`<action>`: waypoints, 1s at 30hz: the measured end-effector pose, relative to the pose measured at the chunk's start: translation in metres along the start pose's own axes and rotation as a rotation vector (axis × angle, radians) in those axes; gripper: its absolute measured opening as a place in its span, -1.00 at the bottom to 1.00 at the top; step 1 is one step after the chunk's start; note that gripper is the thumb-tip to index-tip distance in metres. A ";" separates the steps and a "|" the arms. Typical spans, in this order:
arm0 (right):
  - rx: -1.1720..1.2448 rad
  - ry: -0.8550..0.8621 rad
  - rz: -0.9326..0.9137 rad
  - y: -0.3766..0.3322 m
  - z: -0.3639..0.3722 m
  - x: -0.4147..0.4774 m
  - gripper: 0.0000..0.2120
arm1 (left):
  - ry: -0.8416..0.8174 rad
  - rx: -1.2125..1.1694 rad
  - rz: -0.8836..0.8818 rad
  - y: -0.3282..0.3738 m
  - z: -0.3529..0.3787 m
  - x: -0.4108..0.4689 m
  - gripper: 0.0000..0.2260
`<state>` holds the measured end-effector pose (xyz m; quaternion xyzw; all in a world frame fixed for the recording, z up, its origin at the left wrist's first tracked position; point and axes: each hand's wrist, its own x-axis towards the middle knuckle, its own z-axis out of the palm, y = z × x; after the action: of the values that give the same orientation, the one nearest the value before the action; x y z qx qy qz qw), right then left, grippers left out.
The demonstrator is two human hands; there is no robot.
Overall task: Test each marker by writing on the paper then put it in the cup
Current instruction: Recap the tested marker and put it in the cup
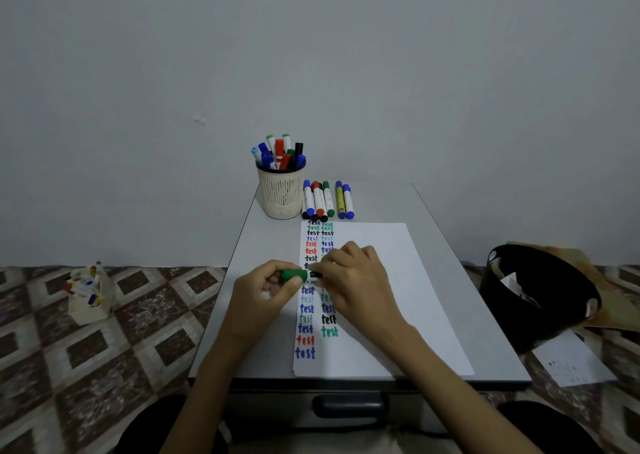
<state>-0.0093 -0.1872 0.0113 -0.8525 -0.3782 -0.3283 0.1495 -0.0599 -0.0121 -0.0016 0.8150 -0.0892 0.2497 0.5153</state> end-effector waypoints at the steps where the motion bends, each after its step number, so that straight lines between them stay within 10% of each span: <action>1: 0.008 -0.032 0.004 0.005 0.001 0.009 -0.80 | 0.003 0.001 -0.044 -0.002 0.001 0.001 -0.80; 8: 0.482 0.145 0.410 0.043 0.007 0.113 -0.80 | -0.176 0.479 0.089 -0.022 0.010 0.000 -0.52; 15: 0.685 0.452 0.413 0.047 0.018 0.202 -0.49 | -0.228 0.551 0.026 -0.019 0.009 0.002 -0.45; 23: 0.440 0.037 0.309 0.044 0.069 0.211 -0.54 | -0.209 0.484 -0.005 -0.020 0.011 -0.003 -0.44; 30: 0.227 0.040 0.258 0.041 0.081 0.209 -0.77 | -0.242 0.525 -0.017 -0.023 0.011 -0.002 -0.47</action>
<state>0.1618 -0.0598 0.0912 -0.8649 -0.2975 -0.2785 0.2931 -0.0492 -0.0115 -0.0253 0.9450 -0.0756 0.1611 0.2743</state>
